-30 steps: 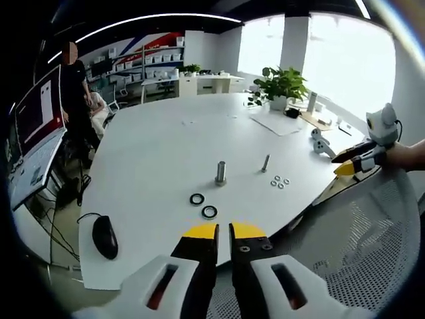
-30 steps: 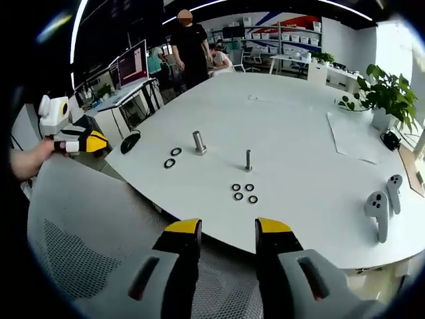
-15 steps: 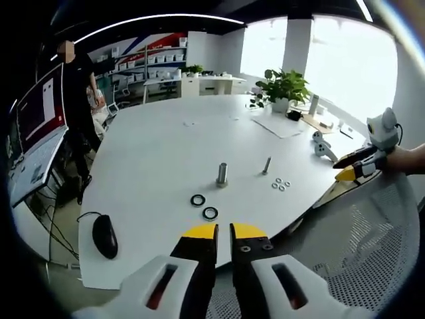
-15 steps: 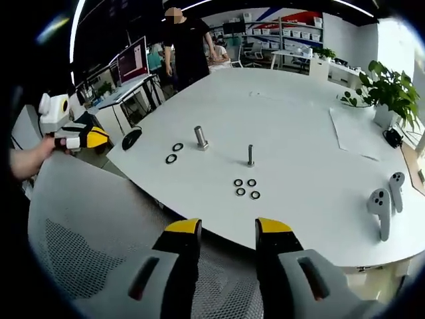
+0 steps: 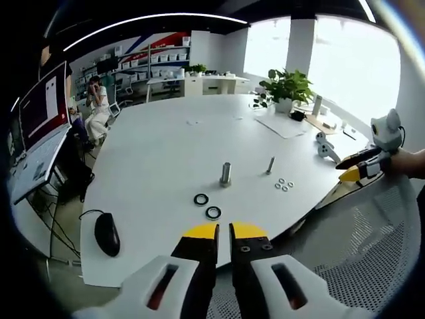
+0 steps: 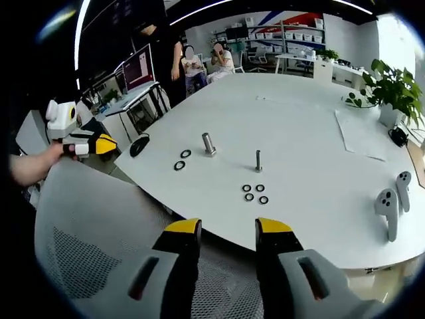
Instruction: Place the washer onto the threaded stud by aligning its center hole with the stud, sliding it down to the base, and recovering from edge contact or off-axis alignment until the washer reaches the visible bottom stop.
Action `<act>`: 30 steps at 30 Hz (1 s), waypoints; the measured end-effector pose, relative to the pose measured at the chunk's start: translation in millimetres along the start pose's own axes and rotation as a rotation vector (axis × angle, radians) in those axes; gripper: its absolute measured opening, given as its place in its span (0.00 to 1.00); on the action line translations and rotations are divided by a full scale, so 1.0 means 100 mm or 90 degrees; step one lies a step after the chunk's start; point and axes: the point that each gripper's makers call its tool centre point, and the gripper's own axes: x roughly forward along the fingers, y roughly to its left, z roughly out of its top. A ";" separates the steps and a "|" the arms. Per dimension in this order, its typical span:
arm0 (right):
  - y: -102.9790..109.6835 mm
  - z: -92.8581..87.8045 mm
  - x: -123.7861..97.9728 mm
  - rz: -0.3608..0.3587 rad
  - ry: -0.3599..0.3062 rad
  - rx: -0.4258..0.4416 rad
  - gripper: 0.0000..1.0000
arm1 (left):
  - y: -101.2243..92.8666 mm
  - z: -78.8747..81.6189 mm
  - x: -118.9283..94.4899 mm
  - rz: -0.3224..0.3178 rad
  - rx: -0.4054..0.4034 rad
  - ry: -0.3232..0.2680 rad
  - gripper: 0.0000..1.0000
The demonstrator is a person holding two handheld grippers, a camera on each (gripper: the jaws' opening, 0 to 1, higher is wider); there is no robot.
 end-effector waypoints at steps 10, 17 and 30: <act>0.04 0.02 0.01 0.016 -0.007 -0.003 0.35 | 0.04 -0.06 0.01 0.015 -0.005 0.022 0.05; 0.05 0.01 0.01 0.017 -0.002 -0.005 0.35 | 0.03 -0.06 0.02 0.006 -0.005 0.025 0.07; 0.05 -0.02 0.01 0.018 0.009 -0.008 0.35 | 0.07 -0.05 0.02 0.001 -0.026 0.016 0.07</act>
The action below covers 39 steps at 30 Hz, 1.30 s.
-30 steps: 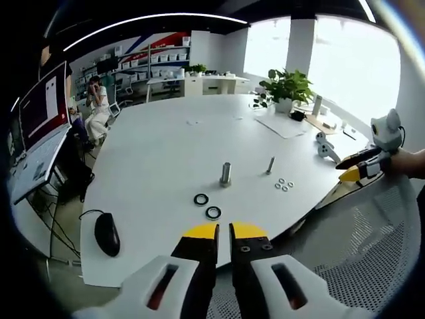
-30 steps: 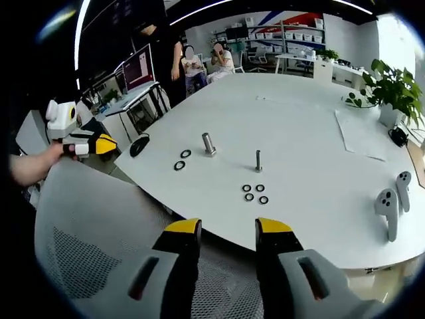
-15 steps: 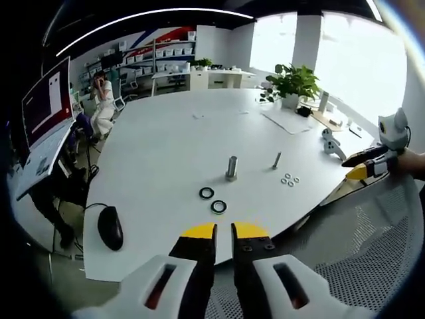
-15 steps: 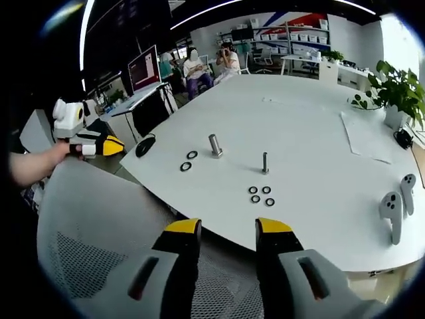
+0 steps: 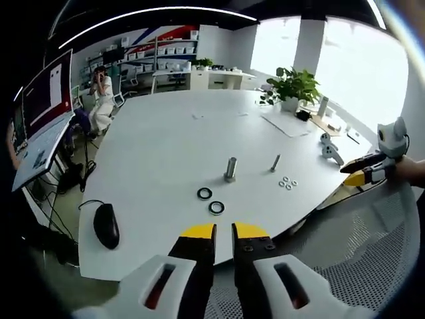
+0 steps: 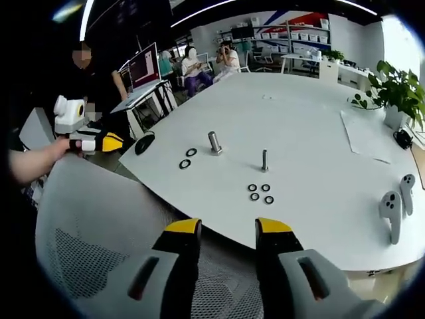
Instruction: Place the washer onto the threaded stud by aligning its center hole with the stud, sliding it down to the base, and recovering from edge contact or off-axis alignment until the washer reaches the visible bottom stop.
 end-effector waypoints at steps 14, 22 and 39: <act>0.04 -0.05 0.01 0.010 0.015 -0.012 0.34 | 0.00 0.03 -0.01 -0.003 -0.003 -0.019 0.07; 0.04 -0.06 0.01 0.010 0.020 -0.015 0.34 | 0.00 0.06 -0.02 -0.005 -0.003 -0.028 0.06; 0.05 -0.09 0.02 0.015 0.032 -0.021 0.33 | 0.00 0.09 -0.03 -0.005 -0.006 -0.040 0.06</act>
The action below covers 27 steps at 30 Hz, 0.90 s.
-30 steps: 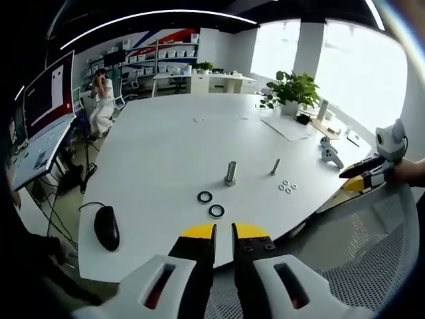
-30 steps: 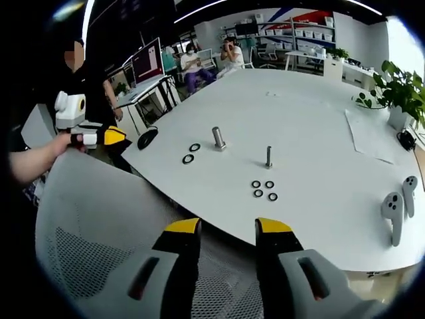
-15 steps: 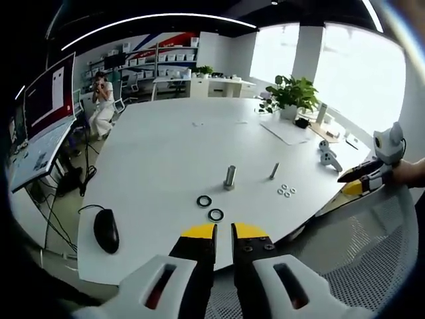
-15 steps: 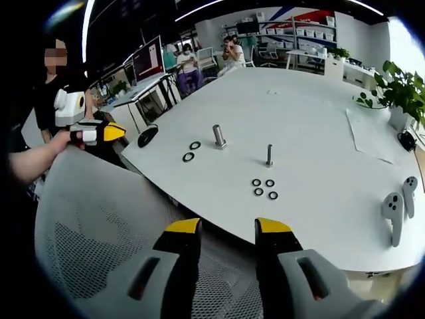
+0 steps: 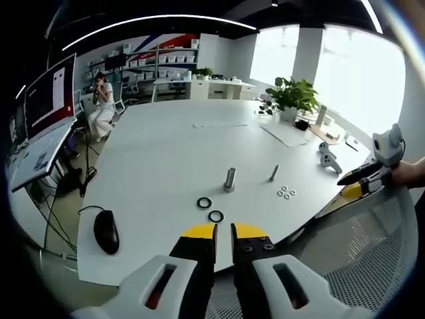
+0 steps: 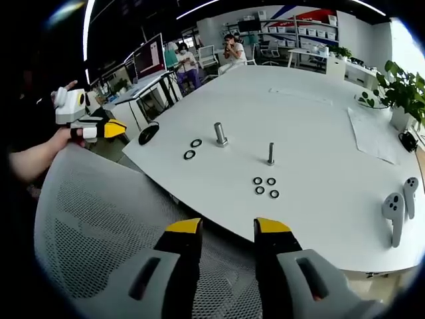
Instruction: Place the washer onto the threaded stud by aligning its center hole with the stud, sliding it down to the base, and recovering from edge contact or off-axis alignment until the washer reaches the visible bottom stop.
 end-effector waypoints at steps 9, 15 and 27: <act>0.01 -0.01 0.01 0.001 0.007 -0.004 0.33 | 0.02 0.03 -0.01 0.003 -0.005 -0.013 0.06; 0.00 -0.01 0.01 0.000 0.010 -0.006 0.33 | 0.02 0.05 -0.01 0.001 -0.010 -0.020 0.06; -0.03 0.03 -0.01 -0.011 -0.005 0.007 0.34 | 0.03 0.05 -0.01 0.002 -0.024 -0.022 0.07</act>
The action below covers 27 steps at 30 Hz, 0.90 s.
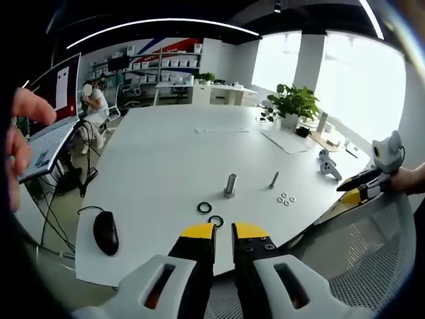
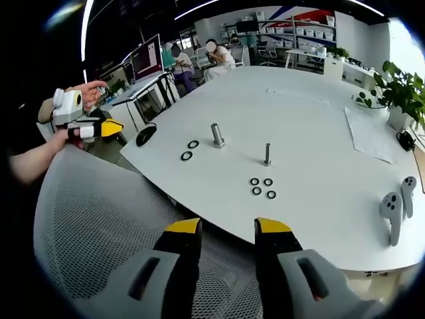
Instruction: Place the washer onto the threaded stud by aligning its center hole with the stud, sliding it down to the base, and recovering from edge contact or off-axis alignment until the washer reaches the visible bottom stop.
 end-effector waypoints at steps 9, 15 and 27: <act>-0.01 -0.01 0.00 -0.002 0.005 -0.003 0.34 | -0.02 -0.01 0.00 -0.004 0.000 0.004 0.09; -0.01 -0.02 0.01 -0.001 0.008 -0.005 0.34 | -0.01 -0.01 -0.01 -0.003 -0.001 0.003 0.09; 0.02 0.00 0.00 0.024 0.040 -0.035 0.36 | -0.01 -0.10 0.00 -0.010 0.001 0.057 0.17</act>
